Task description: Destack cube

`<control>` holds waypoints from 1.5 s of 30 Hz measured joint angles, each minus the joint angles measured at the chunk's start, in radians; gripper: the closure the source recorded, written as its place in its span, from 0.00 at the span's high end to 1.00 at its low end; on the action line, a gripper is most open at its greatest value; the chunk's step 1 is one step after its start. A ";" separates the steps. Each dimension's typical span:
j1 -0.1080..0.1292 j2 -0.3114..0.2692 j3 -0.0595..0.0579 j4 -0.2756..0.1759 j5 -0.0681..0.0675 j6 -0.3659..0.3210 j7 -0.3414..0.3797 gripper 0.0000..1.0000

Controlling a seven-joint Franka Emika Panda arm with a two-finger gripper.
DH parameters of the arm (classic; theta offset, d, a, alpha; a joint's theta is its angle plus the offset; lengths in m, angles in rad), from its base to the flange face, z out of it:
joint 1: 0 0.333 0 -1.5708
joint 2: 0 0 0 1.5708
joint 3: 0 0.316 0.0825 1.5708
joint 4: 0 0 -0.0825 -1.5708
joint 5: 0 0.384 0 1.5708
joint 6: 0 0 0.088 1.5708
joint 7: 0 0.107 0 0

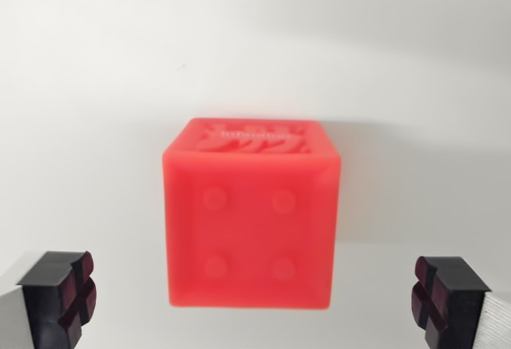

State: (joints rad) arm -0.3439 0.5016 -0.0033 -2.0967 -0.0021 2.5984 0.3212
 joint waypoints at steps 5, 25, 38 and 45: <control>0.000 -0.043 0.000 -0.005 0.000 -0.037 0.000 1.00; 0.000 -0.208 0.000 -0.001 0.000 -0.206 0.000 1.00; 0.000 -0.291 0.000 0.032 0.000 -0.321 0.000 1.00; 0.000 -0.327 0.000 0.057 0.000 -0.381 0.000 1.00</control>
State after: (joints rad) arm -0.3439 0.1741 -0.0034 -2.0402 -0.0021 2.2175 0.3212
